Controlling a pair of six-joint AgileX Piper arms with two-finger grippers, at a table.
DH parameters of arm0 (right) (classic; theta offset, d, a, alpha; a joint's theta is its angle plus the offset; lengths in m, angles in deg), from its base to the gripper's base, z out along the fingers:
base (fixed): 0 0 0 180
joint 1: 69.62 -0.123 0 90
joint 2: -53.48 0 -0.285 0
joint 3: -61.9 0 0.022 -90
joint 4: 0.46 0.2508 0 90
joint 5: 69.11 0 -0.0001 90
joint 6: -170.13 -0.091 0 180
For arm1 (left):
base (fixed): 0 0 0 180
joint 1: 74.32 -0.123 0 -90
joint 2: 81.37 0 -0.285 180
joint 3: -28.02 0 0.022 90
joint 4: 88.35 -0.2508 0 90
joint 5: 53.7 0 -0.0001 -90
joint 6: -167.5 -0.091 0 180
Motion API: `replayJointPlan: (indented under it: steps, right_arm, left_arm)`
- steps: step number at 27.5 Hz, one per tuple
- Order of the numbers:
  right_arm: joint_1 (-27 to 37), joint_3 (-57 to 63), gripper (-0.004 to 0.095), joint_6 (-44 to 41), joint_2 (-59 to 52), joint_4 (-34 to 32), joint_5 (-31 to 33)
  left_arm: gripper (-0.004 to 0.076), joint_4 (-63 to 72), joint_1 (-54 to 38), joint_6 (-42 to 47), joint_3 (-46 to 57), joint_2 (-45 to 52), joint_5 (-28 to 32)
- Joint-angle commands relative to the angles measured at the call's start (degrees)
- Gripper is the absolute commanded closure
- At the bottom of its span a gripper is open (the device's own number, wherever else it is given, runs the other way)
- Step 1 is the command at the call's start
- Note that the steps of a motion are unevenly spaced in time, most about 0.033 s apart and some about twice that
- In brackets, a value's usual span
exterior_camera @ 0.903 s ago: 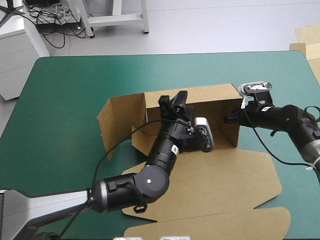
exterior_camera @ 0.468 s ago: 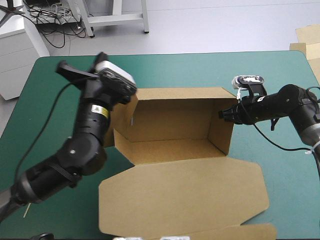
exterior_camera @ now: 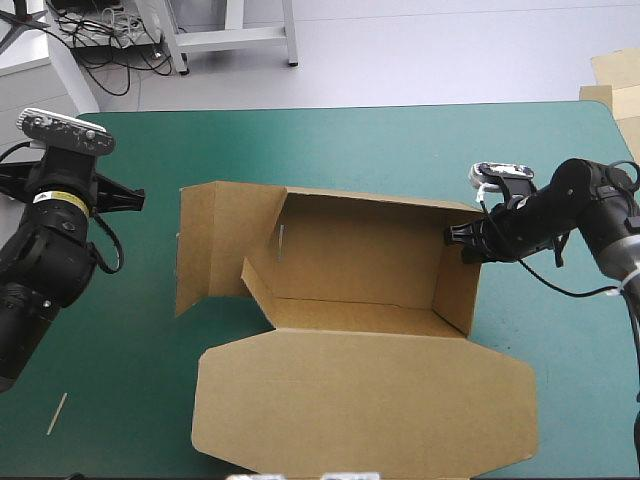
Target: Fold the box
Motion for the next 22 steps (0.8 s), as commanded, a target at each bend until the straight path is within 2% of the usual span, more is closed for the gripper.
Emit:
replayJointPlan:
  steps: [1, 6, 9, 13, 14, 17, 22]
  right_arm:
    - [-0.1, -1.9, 0.0902, 1.1, -0.3, 0.7, -2.5]
    - [-0.1, -1.9, 0.0841, 1.3, 1.5, -0.1, -5.7]
    - [-0.1, -1.9, 0.07, 0.0, 1.7, 0.0, -8.9]
    - [-0.9, -1.9, 0.0441, 0.7, 2.1, 0.1, -14.9]
    - [-1.0, -1.9, 0.0415, 0.7, 2.1, 0.3, -15.9]
    - [-1.3, -3.0, 0.0385, 0.7, 2.1, 0.4, -18.2]
    - [-1.3, -13.4, 0.0383, 0.7, 2.1, -2.0, -12.3]
  left_arm:
    - [0.0731, 7.3, -4.9, -6.0, -1.6, 0.9, 4.2]
    - [0.0731, 16.0, -10.3, -13.7, -1.6, 0.4, 3.8]
    - [0.0731, 22.7, -13.1, -17.7, -1.6, -0.6, 3.8]
    - [0.0731, 32.7, -18.3, -24.4, -1.6, -2.4, 3.8]
    - [0.0731, 34.1, -19.6, -25.4, -1.6, -2.8, 3.8]
    - [0.0731, 38.2, -23.4, -28.0, -1.6, -4.6, 3.4]
    - [0.0731, 48.7, -30.9, -33.3, -1.6, -7.1, 3.0]
